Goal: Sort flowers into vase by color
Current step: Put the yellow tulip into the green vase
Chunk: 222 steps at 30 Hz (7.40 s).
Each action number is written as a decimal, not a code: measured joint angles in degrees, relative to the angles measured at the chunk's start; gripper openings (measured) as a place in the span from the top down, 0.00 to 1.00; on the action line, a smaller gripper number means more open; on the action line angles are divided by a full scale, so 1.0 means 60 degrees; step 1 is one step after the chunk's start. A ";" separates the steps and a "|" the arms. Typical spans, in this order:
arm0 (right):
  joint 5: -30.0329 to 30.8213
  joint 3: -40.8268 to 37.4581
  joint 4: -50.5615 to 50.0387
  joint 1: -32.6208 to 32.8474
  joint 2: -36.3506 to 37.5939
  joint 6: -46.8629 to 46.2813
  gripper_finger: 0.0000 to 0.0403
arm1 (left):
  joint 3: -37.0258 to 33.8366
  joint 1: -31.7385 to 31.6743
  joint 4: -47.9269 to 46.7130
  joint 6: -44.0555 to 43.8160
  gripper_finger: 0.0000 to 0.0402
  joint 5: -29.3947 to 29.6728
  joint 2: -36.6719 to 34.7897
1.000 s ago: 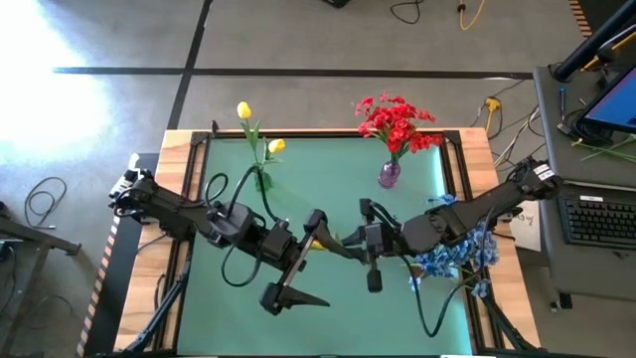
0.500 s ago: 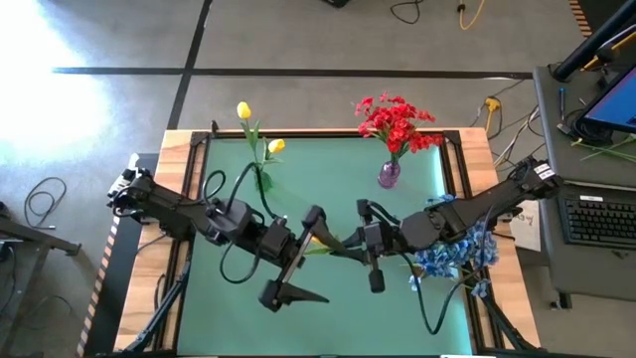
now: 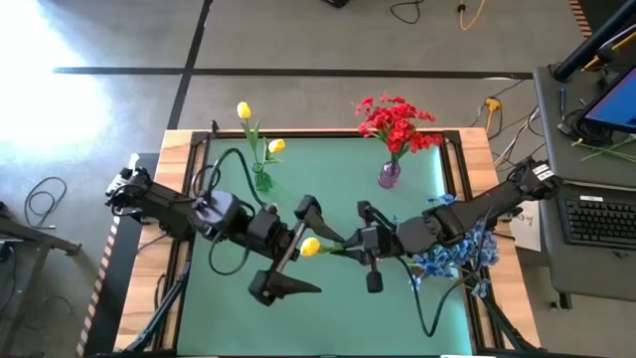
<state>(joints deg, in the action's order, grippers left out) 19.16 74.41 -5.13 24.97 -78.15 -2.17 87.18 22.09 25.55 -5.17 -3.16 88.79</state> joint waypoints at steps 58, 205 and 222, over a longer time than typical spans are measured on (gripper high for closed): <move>0.0066 -0.0095 0.3920 -0.0067 -0.0834 0.1963 0.97 | -0.5049 0.0901 0.4179 0.2064 0.22 0.5423 0.0094; 0.0576 0.0076 0.1886 -0.0066 0.0700 0.1368 0.58 | -1.1999 -0.6011 0.4010 0.0481 0.86 0.7617 -0.6043; 0.0575 0.0076 0.1683 -0.0066 0.0699 0.1216 0.58 | -1.1943 -0.4846 0.1810 0.0759 0.48 0.7698 -0.7252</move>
<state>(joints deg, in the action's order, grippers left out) 22.61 74.87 4.97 24.58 -73.95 5.13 15.52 -6.99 36.41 -0.61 43.03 45.28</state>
